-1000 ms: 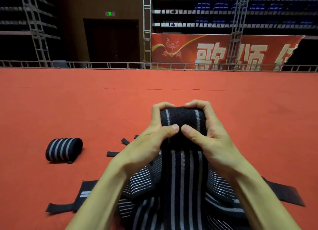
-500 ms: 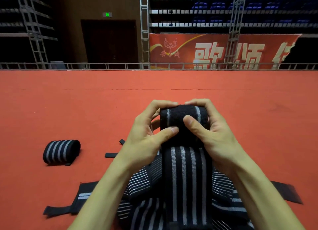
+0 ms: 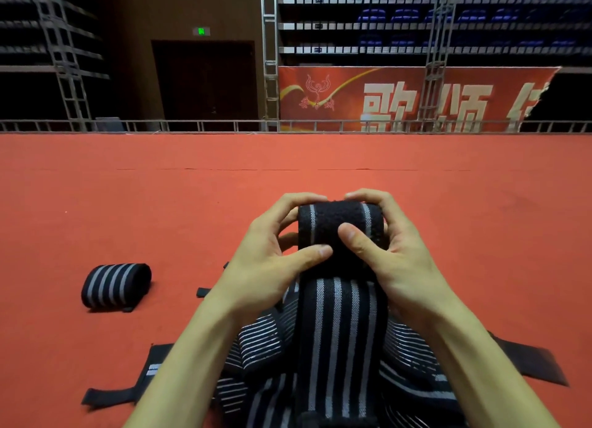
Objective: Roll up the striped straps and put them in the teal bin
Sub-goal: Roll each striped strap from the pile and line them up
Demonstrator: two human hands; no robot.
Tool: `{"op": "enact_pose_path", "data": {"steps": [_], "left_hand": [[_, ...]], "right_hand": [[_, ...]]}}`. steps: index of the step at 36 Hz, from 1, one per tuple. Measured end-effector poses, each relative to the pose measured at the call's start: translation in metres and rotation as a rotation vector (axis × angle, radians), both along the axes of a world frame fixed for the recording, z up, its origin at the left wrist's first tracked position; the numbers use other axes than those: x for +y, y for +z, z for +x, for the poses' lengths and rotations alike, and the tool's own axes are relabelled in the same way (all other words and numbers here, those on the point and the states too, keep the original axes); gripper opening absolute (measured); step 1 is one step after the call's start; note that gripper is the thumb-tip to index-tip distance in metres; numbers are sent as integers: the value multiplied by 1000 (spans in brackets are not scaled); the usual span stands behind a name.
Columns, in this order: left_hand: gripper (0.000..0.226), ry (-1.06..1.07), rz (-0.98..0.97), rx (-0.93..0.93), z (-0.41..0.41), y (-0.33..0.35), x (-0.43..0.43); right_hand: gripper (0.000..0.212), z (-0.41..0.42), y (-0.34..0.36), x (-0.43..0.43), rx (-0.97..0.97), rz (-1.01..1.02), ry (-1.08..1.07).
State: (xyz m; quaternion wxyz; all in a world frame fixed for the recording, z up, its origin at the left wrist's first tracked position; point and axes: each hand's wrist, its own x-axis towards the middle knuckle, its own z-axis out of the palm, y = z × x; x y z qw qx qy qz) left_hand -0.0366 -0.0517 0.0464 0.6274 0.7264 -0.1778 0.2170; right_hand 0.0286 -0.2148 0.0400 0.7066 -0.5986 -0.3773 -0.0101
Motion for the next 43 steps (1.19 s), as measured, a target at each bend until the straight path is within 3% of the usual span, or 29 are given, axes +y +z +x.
{"op": "enact_pose_path", "data": {"steps": [4,9,12,17,24,31,34,38,43], "left_hand": [[52,84,63,-125,2,1,1],[53,99,94,-185,5,-3,-1],[53,64,95,-170,5,-4,-4],[53,16,100,-112,3,-5,-8],[66,-63,-151,164,11,-10,-16],[61,-69,-296,61,15,-12,-17],[60,-40,-279,-17,14,-11,-15],[57,-10,-146,-10,13,-13,-17],[61,-2,-137,85,11,-11,-16]], "right_hand": [[50,-1,2,-2,177,28,84],[56,-9,6,-4,322,71,284],[61,-4,4,-1,306,52,193],[19,-2,6,-6,273,97,151],[35,-2,8,-8,172,129,154],[55,3,3,-4,151,105,200],[50,-2,5,-7,264,101,301],[47,-9,11,-10,62,-99,33],[50,-14,7,-3,38,3,95]]}}
